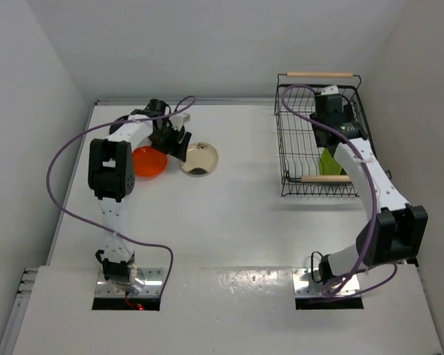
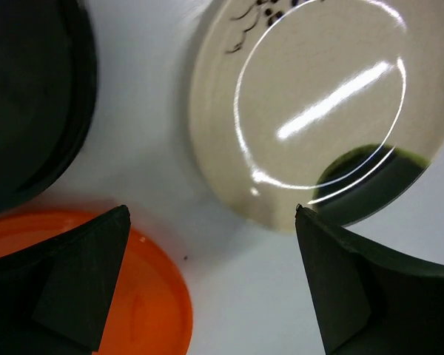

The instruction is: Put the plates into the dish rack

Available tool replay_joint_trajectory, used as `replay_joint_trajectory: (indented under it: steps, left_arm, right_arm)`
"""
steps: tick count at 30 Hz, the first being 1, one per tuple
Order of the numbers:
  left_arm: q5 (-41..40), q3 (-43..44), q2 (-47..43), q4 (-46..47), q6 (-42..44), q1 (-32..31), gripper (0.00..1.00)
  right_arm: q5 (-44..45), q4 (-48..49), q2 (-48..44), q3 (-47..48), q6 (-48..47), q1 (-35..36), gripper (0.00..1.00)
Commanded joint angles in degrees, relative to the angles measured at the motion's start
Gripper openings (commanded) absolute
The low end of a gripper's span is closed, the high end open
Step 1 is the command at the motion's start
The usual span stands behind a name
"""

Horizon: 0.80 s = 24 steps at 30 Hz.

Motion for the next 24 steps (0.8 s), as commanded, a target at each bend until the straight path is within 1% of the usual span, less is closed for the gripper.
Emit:
replay_joint_trajectory:
  steps: [1, 3, 4, 5, 7, 8, 10, 11, 12, 13, 14, 16, 17, 18, 19, 20, 21, 22, 23, 24]
  left_arm:
    - [0.6, 3.2, 1.9, 0.4, -1.3, -3.4, 0.98]
    - [-0.4, 3.8, 4.1, 1.0, -1.3, -4.1, 0.98]
    - [-1.2, 4.8, 5.1, 1.0, -1.3, -4.1, 0.96]
    - [-2.4, 5.3, 6.0, 1.0, -2.0, -4.1, 0.92]
    - [-2.4, 5.3, 8.3, 1.0, -2.7, -4.1, 0.85]
    - [-2.4, 5.3, 8.9, 1.0, -2.7, -4.1, 0.74]
    - [-2.4, 5.3, 9.4, 0.5, -2.7, -4.1, 0.60]
    - [-1.5, 5.3, 9.4, 0.5, -2.7, -4.1, 0.43]
    - [-0.4, 5.3, 9.4, 0.5, -2.1, -4.1, 0.29]
    - [0.2, 5.3, 8.9, -0.2, -2.1, -4.1, 0.13]
    - [0.2, 5.3, 7.9, -0.7, -2.1, -4.1, 0.00]
    - [2.3, 5.3, 6.2, -2.0, -1.6, -4.1, 0.00]
    - [3.4, 5.3, 4.1, -2.5, -0.9, -4.1, 0.00]
    - [4.7, 5.8, 2.6, -3.1, -0.9, -4.1, 0.00]
    - [7.9, 5.8, 1.2, -3.7, 0.0, -4.1, 0.00]
    - [9.8, 6.6, -0.4, -4.4, 0.0, -4.7, 0.00]
    - [13.7, 7.1, -3.8, -5.2, 0.7, -4.7, 0.00]
    - [15.7, 7.2, -5.7, -5.2, 1.3, -4.7, 0.00]
    - [17.4, 7.7, -7.5, -6.0, 1.8, -5.3, 0.00]
    - [18.8, 7.7, -9.2, -6.0, 2.9, -6.2, 0.00]
  right_arm:
    - [-0.9, -0.5, -3.7, 0.4, 1.4, 2.7, 0.66]
    - [-0.7, -0.3, -5.1, -0.4, 2.1, 4.2, 0.66]
    - [-0.7, -0.5, -5.3, -0.8, 2.3, 4.4, 0.66]
    - [-0.7, -0.5, -5.6, -1.1, 2.3, 4.9, 0.66]
    - [-1.1, -0.8, -6.9, -1.4, 4.5, 5.4, 0.66]
    - [-1.4, -1.2, -7.1, -1.7, 5.0, 5.7, 0.66]
    - [-2.0, -1.3, -8.1, -2.1, 4.8, 6.8, 0.66]
    - [-2.1, -0.3, -8.6, -2.2, 4.8, 7.0, 0.66]
    - [-2.2, -1.2, -8.9, -2.5, 4.5, 8.6, 0.66]
    - [-2.8, -1.3, -9.0, -2.6, 4.7, 8.0, 0.66]
    - [-3.0, -1.5, -9.2, -2.7, 4.9, 8.3, 0.68]
    - [-4.9, -2.4, -9.6, -2.5, 5.0, 9.7, 0.72]
    - [-11.3, -2.7, -9.6, -2.4, 4.9, 10.0, 0.82]
    - [-14.6, -3.0, -9.6, -2.5, 4.4, 10.9, 0.90]
    - [-21.7, -3.5, -9.9, -2.5, 4.2, 11.9, 0.97]
    - [-28.7, -3.7, -9.7, -2.6, 3.8, 13.6, 1.00]
    - [-35.0, -2.8, -9.5, -2.7, 4.3, 14.4, 1.00]
    - [-37.0, -1.1, -8.9, -3.3, 5.1, 16.0, 1.00]
    - [-42.5, 0.0, -8.6, -3.7, 5.7, 18.0, 1.00]
    - [-46.4, 3.3, -7.8, -4.3, 7.1, 19.0, 1.00]
